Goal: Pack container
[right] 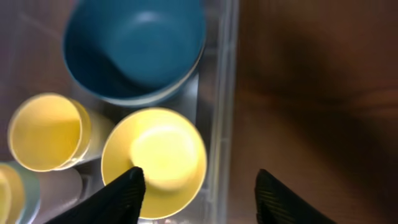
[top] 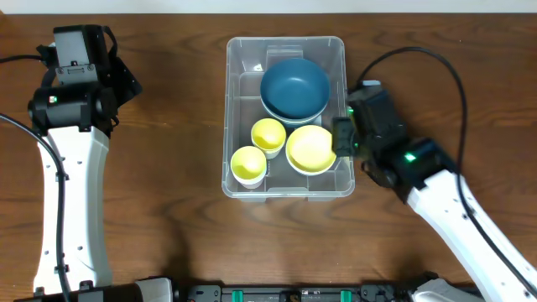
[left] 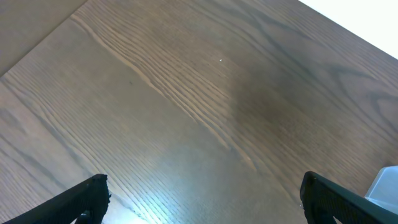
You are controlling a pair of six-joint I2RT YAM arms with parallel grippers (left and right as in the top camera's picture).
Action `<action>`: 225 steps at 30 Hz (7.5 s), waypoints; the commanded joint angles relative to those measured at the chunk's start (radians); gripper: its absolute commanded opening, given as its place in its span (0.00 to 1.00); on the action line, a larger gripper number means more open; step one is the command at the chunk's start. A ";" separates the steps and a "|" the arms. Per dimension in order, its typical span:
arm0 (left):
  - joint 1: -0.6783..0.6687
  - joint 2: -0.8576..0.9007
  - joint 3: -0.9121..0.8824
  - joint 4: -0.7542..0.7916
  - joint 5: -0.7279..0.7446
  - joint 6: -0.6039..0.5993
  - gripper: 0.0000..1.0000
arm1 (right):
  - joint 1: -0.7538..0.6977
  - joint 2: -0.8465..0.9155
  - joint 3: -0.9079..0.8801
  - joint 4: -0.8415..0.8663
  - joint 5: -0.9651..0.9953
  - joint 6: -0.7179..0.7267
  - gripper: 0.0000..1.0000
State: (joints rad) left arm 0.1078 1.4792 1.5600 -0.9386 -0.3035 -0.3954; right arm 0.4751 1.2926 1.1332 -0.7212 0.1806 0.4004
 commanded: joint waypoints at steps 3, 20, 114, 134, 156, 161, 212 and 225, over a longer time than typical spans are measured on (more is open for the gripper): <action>0.004 -0.002 0.017 -0.003 -0.021 -0.005 0.98 | -0.024 -0.195 0.017 -0.060 0.034 -0.038 0.57; 0.004 -0.002 0.017 -0.003 -0.021 -0.005 0.98 | -0.024 -1.064 0.017 -0.245 0.088 -0.195 0.63; 0.004 -0.002 0.017 -0.003 -0.021 -0.005 0.98 | -0.177 -1.284 -1.127 0.843 0.215 -0.565 0.99; 0.004 -0.002 0.017 -0.003 -0.021 -0.005 0.98 | -0.562 -1.282 -1.127 0.758 -0.145 -0.480 0.99; 0.004 -0.004 0.017 0.019 0.029 -0.024 0.98 | -0.562 -1.280 -1.127 0.653 -0.109 -0.480 0.99; 0.004 -0.038 0.017 -0.055 0.108 -0.016 0.98 | -0.562 -1.279 -1.127 0.653 -0.110 -0.480 0.99; -0.081 -1.201 -1.226 0.388 0.012 -0.190 0.98 | -0.562 -1.279 -1.127 0.653 -0.110 -0.480 0.99; -0.081 -1.199 -1.263 0.558 0.380 0.129 0.98 | -0.562 -1.279 -1.127 0.653 -0.110 -0.480 0.99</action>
State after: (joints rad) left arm 0.0307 0.2798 0.2920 -0.4126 -0.1387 -0.4355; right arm -0.0746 0.0132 0.0074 -0.0639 0.0635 -0.0906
